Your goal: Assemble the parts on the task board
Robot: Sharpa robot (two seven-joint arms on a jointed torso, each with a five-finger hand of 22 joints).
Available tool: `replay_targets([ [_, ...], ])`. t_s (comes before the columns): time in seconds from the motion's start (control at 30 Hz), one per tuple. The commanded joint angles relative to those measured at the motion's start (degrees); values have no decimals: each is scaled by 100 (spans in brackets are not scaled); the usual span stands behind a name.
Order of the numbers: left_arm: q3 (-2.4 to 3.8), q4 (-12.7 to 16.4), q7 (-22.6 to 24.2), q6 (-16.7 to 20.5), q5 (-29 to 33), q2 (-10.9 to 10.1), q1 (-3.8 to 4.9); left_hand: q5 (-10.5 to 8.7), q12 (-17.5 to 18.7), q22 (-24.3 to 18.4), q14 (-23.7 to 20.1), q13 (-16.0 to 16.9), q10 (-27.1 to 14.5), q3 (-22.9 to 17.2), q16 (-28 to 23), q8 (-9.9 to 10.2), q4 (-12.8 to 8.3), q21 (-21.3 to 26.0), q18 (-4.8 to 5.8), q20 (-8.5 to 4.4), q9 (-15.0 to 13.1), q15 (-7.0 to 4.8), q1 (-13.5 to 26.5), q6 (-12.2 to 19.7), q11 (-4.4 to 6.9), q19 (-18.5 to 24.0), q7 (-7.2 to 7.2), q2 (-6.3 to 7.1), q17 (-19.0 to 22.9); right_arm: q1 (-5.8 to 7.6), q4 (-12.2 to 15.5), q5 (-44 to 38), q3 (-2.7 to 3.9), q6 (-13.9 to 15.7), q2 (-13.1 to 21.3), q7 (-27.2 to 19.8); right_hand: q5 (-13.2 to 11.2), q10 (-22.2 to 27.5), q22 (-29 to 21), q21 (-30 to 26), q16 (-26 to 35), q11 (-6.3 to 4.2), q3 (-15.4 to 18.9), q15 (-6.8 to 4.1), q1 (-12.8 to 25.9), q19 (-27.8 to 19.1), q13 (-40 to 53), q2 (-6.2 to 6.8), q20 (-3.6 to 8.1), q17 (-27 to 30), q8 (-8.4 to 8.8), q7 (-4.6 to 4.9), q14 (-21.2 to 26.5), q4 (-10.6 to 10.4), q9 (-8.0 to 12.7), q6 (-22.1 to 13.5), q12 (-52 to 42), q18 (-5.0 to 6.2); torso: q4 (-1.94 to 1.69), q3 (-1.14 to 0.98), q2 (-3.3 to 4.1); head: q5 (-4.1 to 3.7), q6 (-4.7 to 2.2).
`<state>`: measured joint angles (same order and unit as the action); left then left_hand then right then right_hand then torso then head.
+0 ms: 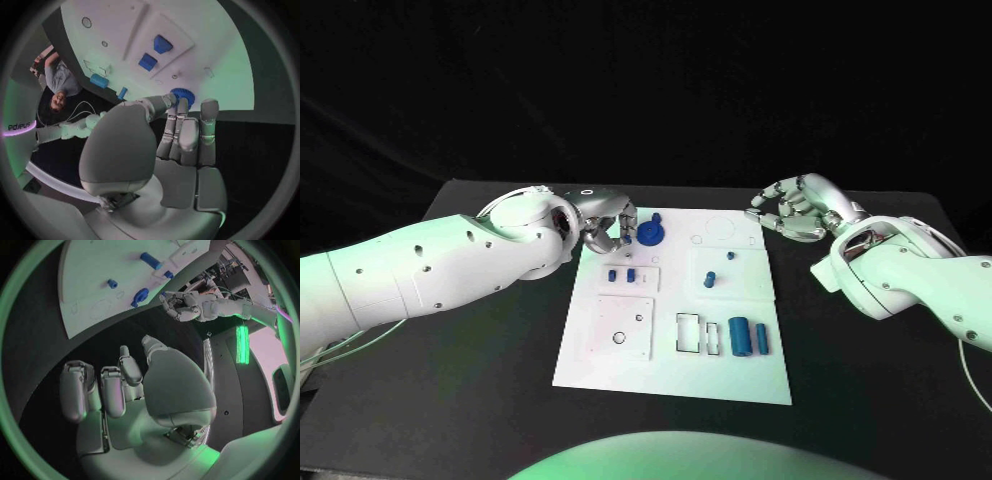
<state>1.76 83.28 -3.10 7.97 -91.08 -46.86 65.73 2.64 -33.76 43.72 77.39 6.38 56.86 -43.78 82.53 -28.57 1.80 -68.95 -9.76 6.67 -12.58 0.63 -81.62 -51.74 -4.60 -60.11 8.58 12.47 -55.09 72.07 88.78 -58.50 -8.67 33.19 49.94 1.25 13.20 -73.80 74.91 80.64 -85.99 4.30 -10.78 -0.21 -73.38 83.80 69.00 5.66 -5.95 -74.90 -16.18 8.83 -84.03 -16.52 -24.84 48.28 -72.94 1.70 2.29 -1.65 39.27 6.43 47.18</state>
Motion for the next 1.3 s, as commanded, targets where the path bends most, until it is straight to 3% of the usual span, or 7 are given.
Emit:
replay_targets([
  [0.03, -15, -37, 1, -101, 143, 20, -13, 38, 21, -6, 22, -6, 47, 16, 19, 28, -13, -36, 36, 11, -7, -1, 56, -36, -3, -28, -9, 23, 9, -4, 4, -30, 0, -46, -3, -34, 24, -13, 837, -9, 24, -31, -39, 5, 52, 17, 6, -27, -2, -591, -19, -9, -379, 0, 9, 44, -4, 88, 2, 0, 3, 7, 3],
  [0.9, -134, -167, 22, -360, 326, 93, -51, 38, 42, -4, 17, -7, 65, 15, 12, 40, -9, -36, 36, 13, -11, -2, 68, -50, -2, -27, -10, 21, 33, -8, -5, -30, 0, -48, -22, -41, 22, -10, 832, -21, 30, -34, -62, 2, 61, 12, -5, -27, 0, -580, -30, -13, -376, 1, 15, 53, 2, 91, 4, 7, 3, 23, 23],
  [1.3, -150, -231, 7, -387, 335, 128, -61, 37, 55, -21, 16, -8, 72, 16, 9, 47, -10, -29, 33, 13, -13, -2, 71, -55, -2, -15, -9, 22, 38, -12, -1, -30, 0, -51, -24, -42, 22, -10, 832, -21, 30, -34, -62, 2, 61, 12, -5, -27, 0, -580, -30, -13, -376, 1, 15, 53, 2, 91, 9, 4, 4, 19, 31],
])
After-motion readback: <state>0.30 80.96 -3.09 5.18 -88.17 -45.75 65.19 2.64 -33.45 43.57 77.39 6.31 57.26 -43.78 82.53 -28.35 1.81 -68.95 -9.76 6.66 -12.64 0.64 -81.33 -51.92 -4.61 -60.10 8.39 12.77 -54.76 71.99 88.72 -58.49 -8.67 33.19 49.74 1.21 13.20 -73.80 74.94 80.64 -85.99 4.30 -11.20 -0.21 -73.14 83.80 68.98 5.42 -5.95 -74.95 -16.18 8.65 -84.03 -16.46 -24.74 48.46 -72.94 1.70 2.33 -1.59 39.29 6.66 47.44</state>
